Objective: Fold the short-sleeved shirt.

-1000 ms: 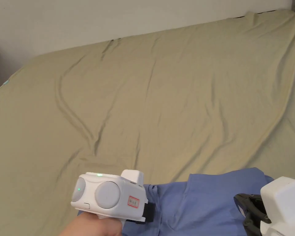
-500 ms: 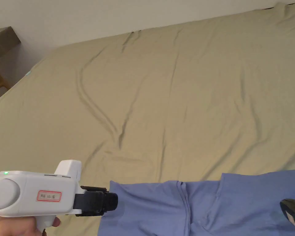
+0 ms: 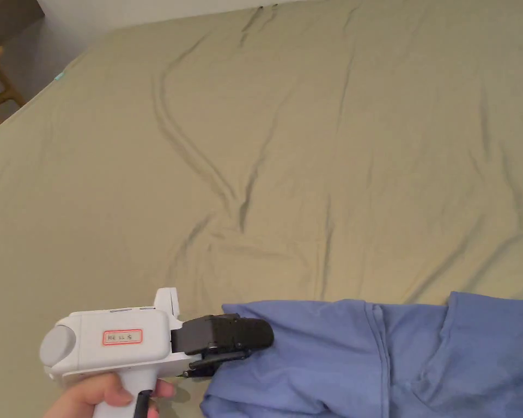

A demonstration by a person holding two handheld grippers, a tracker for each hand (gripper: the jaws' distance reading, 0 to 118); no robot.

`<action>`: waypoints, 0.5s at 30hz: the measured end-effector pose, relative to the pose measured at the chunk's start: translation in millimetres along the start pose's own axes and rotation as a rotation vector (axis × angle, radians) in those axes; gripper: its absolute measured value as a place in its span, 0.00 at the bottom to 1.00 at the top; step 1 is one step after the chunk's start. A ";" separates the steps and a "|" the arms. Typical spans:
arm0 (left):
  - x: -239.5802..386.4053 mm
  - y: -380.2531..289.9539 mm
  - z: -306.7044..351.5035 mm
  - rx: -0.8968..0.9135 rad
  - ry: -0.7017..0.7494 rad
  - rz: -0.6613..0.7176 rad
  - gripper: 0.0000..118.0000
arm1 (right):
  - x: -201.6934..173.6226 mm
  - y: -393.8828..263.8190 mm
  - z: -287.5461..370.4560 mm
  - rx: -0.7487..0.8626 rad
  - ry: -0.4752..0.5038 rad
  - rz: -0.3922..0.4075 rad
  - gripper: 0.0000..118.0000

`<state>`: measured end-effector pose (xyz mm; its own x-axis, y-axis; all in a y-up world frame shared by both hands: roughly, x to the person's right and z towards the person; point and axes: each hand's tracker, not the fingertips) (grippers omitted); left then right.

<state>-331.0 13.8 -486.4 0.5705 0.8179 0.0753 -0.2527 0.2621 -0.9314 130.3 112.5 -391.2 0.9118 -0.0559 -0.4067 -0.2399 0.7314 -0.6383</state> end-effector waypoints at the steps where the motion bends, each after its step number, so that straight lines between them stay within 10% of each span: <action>1: 2.0 1.4 5.5 0.026 -0.058 -0.043 0.52 | -0.4 -0.7 -1.0 -0.005 -0.005 0.002 0.01; 4: -24.3 10.0 9.7 -0.003 -0.081 0.138 0.13 | 1.1 -2.3 0.2 -0.017 -0.011 0.001 0.01; 15: 33.3 5.9 20.1 0.001 0.156 -0.104 0.10 | 10.1 -4.7 14.8 0.000 -0.032 -0.082 0.01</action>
<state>-329.2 52.9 -482.1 0.7080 0.6968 0.1146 -0.1869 0.3414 -0.9211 145.6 118.5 -382.6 0.9386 -0.0942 -0.3319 -0.1637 0.7253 -0.6687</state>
